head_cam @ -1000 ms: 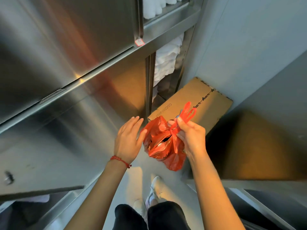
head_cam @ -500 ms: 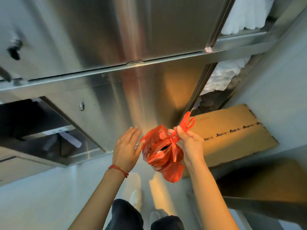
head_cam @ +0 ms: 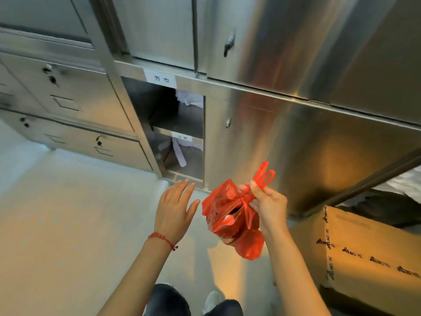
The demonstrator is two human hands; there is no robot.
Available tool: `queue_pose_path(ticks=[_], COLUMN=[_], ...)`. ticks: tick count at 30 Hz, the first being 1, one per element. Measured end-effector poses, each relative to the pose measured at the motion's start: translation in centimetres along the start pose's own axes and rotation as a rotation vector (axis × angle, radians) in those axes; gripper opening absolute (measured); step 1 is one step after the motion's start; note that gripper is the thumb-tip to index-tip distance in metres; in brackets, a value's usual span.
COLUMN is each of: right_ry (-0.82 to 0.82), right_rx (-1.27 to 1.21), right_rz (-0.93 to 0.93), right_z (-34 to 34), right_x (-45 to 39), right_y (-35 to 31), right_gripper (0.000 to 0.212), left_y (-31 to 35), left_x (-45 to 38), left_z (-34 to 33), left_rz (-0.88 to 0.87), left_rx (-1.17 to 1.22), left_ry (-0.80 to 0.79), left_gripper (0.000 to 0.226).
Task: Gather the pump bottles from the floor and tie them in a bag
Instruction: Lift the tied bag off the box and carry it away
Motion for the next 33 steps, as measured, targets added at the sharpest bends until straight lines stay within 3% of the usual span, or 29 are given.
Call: queue_pose_path(ticks=[4,14,22,33], right_ry=[-0.121,-0.403,-0.562,-0.79], right_rx=[0.051,0.228,0.186,0.216], right_rz=[-0.037,-0.075,-0.112,-0.223], right_z=[-5.2,-21.1,-33.9,-51.1], right_x=[1.2,6.0,9.1,6.9], right_y=[2.1,8.3,11.8,17.4], right_gripper=[0.019,0.018,0.012,0.012], left_y=[-5.1,-20.5,-31.9,-43.1], left_x=[1.6,4.6,6.4,0.8], left_z=[2.7,10.1,14.7,18.3], left_rz=[0.106,0.345,0.549,0.782], left_rx=[0.012,0.049,0.029,0.039], left_ry=[0.053,0.246,0.315,0.346], left_gripper=[0.069,0.069,0.067,0.072])
Point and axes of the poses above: each hand's wrist, its own x-axis away from the middle knuckle, its own z-axis out of the back of the hand, y = z × x, the point moved 1 cm from there along -x, towards the middle knuckle, and after that the axes turned 10 degrees about z, right-handed, at the moved point
